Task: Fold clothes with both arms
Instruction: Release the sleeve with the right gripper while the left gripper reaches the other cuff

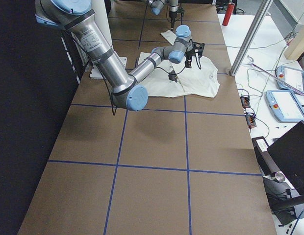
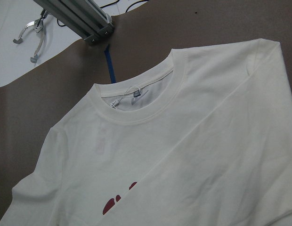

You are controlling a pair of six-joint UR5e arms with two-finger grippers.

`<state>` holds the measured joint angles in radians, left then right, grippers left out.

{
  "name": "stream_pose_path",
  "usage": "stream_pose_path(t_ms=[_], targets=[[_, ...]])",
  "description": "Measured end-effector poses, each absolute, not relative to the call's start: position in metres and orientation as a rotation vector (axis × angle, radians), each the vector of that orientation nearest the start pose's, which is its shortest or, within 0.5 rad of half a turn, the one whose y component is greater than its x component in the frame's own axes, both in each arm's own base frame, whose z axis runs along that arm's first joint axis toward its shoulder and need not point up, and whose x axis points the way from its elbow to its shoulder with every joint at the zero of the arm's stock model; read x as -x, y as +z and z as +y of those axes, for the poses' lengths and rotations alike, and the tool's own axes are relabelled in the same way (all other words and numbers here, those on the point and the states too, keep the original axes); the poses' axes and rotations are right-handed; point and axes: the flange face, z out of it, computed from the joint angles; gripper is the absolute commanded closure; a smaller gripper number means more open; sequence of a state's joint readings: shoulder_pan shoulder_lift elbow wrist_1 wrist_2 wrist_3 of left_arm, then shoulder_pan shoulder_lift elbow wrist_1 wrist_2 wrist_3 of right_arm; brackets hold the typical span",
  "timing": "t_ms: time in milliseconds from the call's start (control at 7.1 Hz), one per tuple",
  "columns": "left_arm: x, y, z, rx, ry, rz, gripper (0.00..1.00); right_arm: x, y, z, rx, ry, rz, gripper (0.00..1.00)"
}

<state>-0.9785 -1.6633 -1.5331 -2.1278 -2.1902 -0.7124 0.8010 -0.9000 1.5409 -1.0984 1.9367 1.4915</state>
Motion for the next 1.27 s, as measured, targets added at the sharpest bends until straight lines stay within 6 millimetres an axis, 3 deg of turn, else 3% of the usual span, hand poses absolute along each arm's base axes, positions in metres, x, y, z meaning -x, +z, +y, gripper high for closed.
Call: stream_pose_path(t_ms=[422,704,986,1267], targets=[[-0.254,0.584,-0.500,-0.089,0.080,0.821,0.36,0.416,0.222,-0.571,-0.175,0.418,-1.158,0.01],[-0.254,0.592,-0.494,-0.075,0.083,0.812,0.63,0.414,0.221,-0.568,-0.177,0.413,-1.164,0.01],[-0.255,0.596,-0.490,-0.066,0.086,0.808,1.00,0.409,0.214,-0.564,-0.183,0.407,-1.179,0.01],[-0.258,0.595,-0.487,-0.063,0.092,0.809,1.00,0.402,0.207,-0.560,-0.183,0.400,-1.192,0.01]])
